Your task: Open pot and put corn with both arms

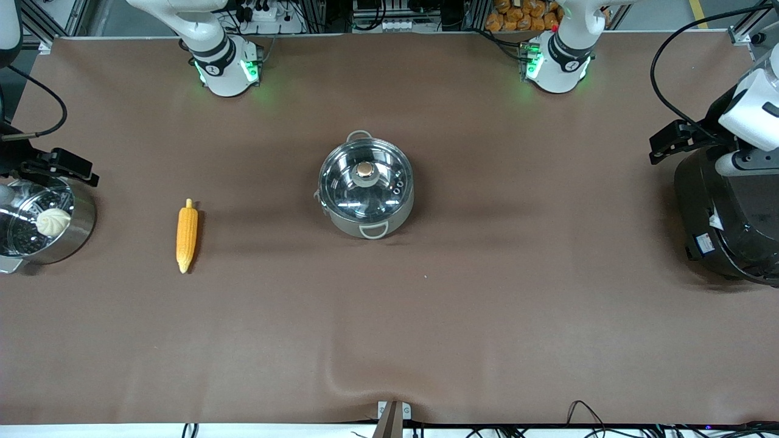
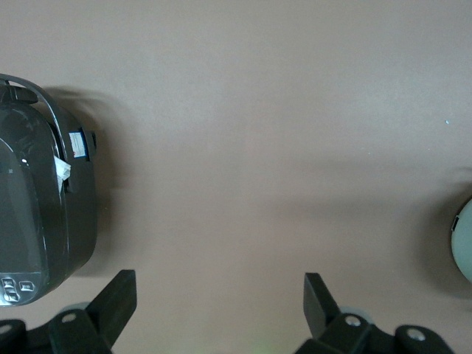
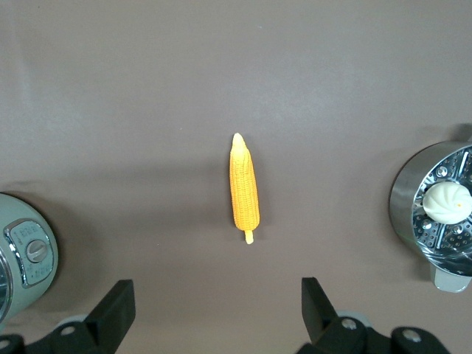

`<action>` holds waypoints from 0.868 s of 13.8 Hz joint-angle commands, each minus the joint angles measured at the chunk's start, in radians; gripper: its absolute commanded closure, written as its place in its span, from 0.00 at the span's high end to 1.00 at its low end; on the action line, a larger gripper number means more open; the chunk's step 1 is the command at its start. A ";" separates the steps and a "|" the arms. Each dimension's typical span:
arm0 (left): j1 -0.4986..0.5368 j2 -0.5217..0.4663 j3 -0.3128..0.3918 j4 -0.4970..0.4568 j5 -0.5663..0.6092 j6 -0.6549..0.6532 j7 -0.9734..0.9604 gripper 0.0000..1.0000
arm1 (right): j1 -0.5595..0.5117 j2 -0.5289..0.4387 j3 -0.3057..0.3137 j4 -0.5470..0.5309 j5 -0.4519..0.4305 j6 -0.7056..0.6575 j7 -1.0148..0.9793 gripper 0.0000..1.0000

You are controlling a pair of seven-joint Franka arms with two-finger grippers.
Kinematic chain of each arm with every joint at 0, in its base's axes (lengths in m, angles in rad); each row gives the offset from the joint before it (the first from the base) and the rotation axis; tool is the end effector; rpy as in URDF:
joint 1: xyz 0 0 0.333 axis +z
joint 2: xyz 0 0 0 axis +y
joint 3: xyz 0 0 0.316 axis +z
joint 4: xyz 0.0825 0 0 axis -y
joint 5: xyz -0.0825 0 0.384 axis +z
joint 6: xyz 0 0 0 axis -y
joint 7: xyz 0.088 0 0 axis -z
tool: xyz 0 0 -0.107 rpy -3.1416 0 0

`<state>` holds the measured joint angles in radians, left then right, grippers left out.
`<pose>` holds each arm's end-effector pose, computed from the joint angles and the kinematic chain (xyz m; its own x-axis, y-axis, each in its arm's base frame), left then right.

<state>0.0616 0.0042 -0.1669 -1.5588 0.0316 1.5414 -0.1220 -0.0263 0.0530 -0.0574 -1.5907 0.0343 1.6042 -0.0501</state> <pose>0.5501 -0.0545 0.6254 0.9997 0.0176 -0.0176 0.0170 -0.9993 -0.0333 0.5702 -0.0434 0.5882 0.9987 -0.0347 -0.0378 -0.0360 -0.9988 -0.0331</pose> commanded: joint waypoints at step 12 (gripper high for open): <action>-0.133 0.123 -0.101 0.067 -0.105 0.049 -0.285 1.00 | -0.017 -0.002 0.007 -0.124 0.003 0.129 -0.005 1.00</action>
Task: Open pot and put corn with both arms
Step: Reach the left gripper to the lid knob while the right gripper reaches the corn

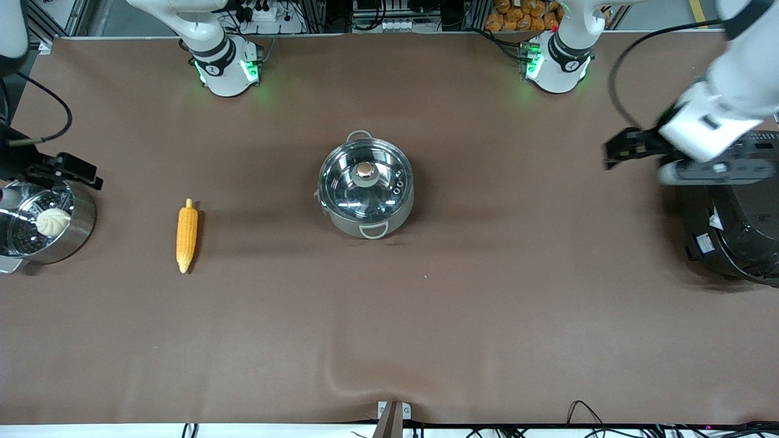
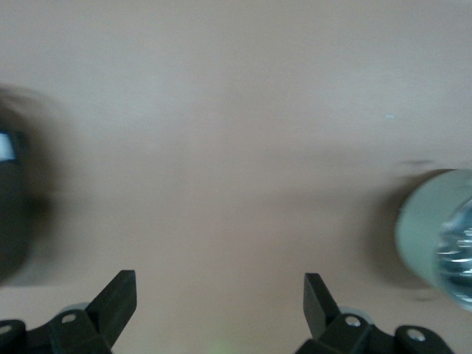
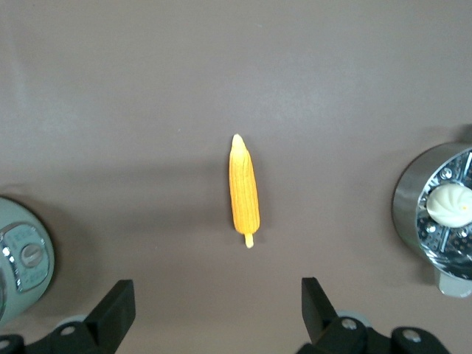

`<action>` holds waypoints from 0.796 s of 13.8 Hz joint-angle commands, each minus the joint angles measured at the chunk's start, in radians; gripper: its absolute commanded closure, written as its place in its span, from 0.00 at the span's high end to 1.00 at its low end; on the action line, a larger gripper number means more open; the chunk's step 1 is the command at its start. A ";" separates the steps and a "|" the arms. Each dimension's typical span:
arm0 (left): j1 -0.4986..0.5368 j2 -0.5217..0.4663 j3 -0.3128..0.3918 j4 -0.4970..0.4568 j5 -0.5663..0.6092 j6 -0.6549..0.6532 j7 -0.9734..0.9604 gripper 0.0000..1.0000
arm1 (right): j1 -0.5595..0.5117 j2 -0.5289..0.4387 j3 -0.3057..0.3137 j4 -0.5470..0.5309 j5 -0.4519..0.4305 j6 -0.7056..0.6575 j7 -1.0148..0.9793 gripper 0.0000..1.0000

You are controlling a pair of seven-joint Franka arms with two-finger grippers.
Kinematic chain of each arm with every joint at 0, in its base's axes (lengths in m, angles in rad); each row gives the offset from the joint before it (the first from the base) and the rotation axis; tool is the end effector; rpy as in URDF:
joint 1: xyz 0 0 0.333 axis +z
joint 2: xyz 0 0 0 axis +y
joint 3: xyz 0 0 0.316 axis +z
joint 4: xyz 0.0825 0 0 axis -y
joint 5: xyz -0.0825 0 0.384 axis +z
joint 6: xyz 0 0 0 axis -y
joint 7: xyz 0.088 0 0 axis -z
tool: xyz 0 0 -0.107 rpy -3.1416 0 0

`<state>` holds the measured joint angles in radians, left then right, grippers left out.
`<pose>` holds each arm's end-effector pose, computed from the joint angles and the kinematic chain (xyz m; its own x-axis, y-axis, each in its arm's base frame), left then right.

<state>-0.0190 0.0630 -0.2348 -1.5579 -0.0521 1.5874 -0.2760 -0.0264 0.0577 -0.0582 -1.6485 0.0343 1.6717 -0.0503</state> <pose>0.5551 -0.1454 0.5976 0.9986 0.0227 -0.0488 0.0254 -0.9981 0.0555 0.5747 -0.0445 0.5638 0.9987 -0.0377 -0.0329 -0.0388 -0.9987 -0.0323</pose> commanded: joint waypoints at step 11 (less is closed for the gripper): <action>-0.642 0.475 0.005 0.254 0.089 0.276 -0.929 1.00 | -0.010 0.157 0.008 -0.398 0.001 0.629 -0.052 1.00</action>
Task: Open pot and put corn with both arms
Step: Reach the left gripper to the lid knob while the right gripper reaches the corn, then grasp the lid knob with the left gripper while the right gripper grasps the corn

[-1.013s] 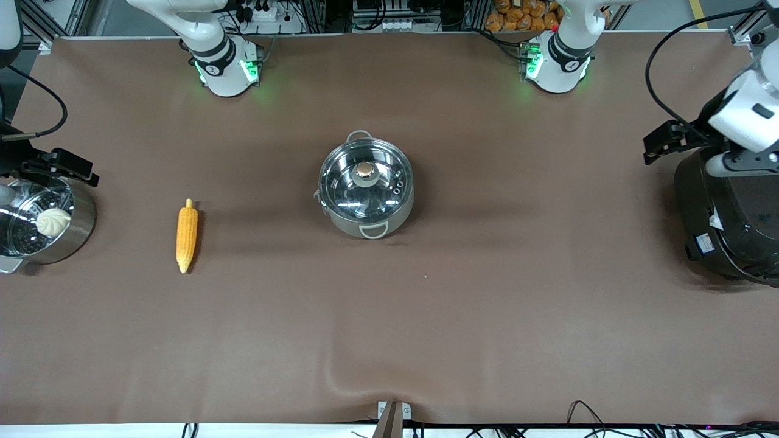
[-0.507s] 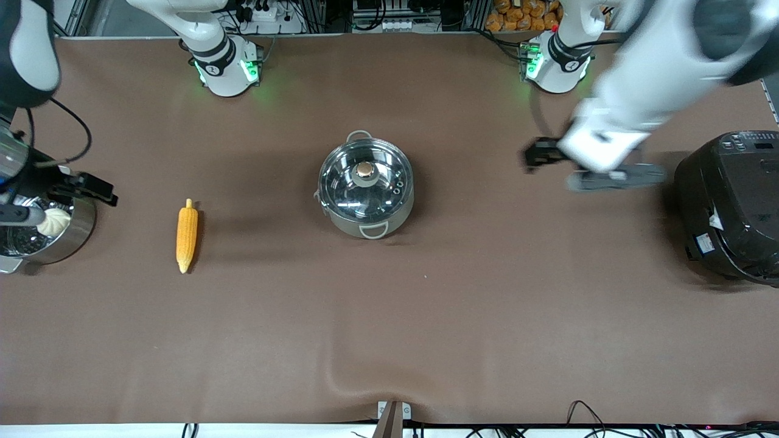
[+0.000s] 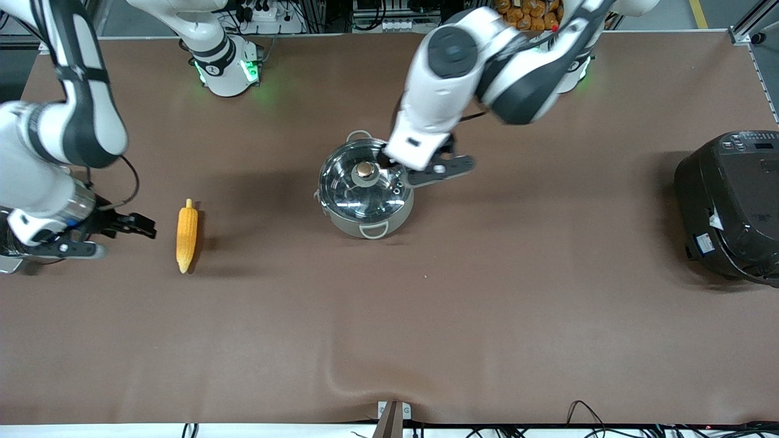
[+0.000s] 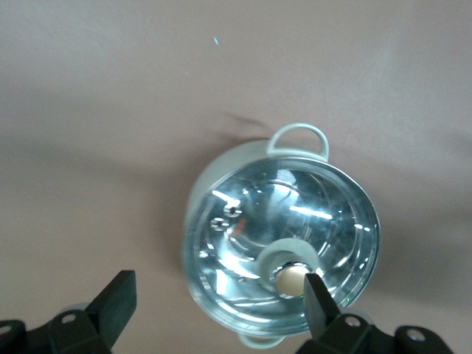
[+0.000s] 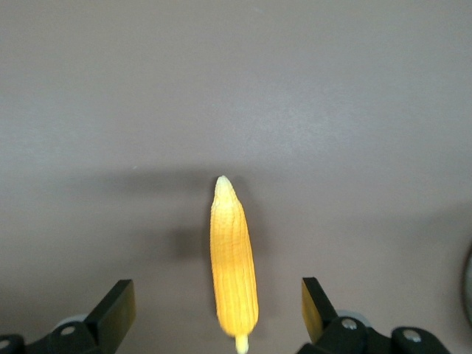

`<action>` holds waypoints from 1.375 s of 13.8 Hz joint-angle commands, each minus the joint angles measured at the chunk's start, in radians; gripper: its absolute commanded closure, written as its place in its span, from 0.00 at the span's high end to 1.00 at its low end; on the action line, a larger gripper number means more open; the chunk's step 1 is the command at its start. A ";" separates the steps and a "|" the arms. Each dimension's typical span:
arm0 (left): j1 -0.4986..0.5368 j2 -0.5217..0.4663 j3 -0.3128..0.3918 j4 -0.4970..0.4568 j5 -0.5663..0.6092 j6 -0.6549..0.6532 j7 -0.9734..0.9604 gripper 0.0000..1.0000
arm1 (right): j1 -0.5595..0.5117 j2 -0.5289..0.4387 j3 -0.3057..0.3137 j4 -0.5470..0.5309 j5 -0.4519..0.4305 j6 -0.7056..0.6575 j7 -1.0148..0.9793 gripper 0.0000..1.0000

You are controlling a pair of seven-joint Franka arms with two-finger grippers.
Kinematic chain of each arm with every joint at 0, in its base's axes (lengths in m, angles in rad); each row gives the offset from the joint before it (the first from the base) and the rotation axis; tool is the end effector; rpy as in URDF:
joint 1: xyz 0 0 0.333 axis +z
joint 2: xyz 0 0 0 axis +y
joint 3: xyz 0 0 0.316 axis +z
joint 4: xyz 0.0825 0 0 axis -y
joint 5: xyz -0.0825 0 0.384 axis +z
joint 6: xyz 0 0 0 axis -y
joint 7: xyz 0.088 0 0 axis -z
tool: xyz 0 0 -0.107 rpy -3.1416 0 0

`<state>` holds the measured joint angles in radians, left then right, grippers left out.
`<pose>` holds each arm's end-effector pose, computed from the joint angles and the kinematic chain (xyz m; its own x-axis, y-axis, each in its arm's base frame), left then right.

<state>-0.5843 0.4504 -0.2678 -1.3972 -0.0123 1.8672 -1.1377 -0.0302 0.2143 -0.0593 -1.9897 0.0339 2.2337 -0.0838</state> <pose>0.4790 -0.4998 0.4597 0.9467 0.3057 -0.1014 0.3142 -0.9457 0.0833 0.5951 -0.0512 0.3594 0.9992 -0.0248 0.0312 -0.0244 -0.9996 -0.0122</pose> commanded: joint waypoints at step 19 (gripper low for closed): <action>-0.261 0.223 0.144 0.093 0.054 0.113 -0.160 0.75 | -0.027 0.251 0.010 -0.103 0.004 0.231 -0.215 1.00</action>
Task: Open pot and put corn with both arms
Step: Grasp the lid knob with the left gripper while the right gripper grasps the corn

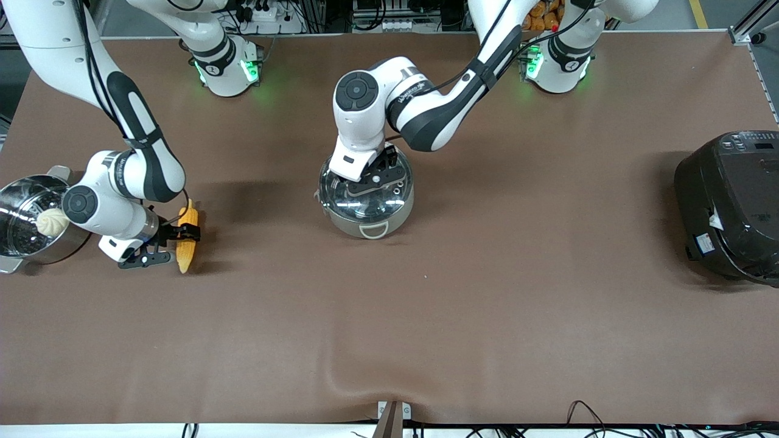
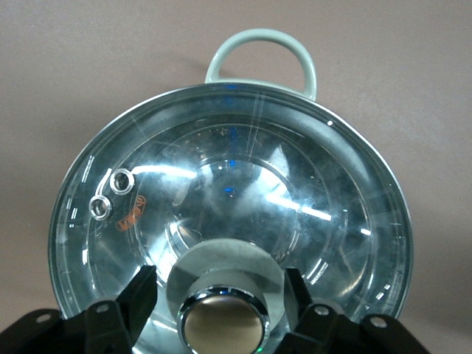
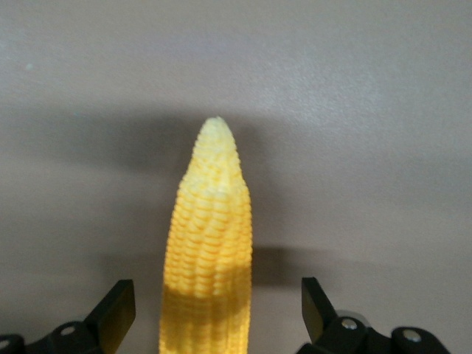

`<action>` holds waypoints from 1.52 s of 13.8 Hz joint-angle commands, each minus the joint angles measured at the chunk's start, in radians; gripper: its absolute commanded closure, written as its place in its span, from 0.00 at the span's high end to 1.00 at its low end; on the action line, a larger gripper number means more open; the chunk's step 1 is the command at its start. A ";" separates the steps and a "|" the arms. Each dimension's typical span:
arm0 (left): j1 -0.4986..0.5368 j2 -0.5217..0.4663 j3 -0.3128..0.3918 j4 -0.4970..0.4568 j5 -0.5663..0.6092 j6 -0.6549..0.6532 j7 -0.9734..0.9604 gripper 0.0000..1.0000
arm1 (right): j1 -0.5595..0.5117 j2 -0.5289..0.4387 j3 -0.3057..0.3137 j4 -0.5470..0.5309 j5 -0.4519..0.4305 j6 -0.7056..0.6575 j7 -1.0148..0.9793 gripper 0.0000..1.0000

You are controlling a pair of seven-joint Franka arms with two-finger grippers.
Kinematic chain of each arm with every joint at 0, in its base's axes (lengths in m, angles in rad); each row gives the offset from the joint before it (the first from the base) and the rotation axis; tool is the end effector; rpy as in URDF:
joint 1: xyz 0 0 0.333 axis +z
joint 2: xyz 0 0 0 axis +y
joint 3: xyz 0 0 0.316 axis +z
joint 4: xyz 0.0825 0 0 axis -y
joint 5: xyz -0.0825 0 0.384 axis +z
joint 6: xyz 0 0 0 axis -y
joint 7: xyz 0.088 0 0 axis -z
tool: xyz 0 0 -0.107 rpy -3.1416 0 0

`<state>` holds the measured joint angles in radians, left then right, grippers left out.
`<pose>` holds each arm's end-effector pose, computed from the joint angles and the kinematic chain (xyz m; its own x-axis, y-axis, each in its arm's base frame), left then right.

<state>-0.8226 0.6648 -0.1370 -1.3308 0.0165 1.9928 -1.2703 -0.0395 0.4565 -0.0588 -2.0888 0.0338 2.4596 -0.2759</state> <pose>0.4384 -0.5855 0.3437 0.9433 0.3254 -0.0655 0.3275 -0.9446 0.0227 0.5731 -0.0567 0.1952 0.9844 0.1549 -0.0831 0.1540 -0.9879 -0.0164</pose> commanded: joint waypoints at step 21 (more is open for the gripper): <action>-0.032 0.001 0.014 0.022 0.028 -0.025 -0.090 0.36 | -0.010 -0.076 0.025 0.265 0.067 -0.482 0.011 0.28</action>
<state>-0.8519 0.6641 -0.1240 -1.3234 0.0174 1.9780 -1.3388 -0.0403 0.3884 -0.0404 -1.8606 0.0830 2.0303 -0.2732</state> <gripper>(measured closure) 0.498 0.634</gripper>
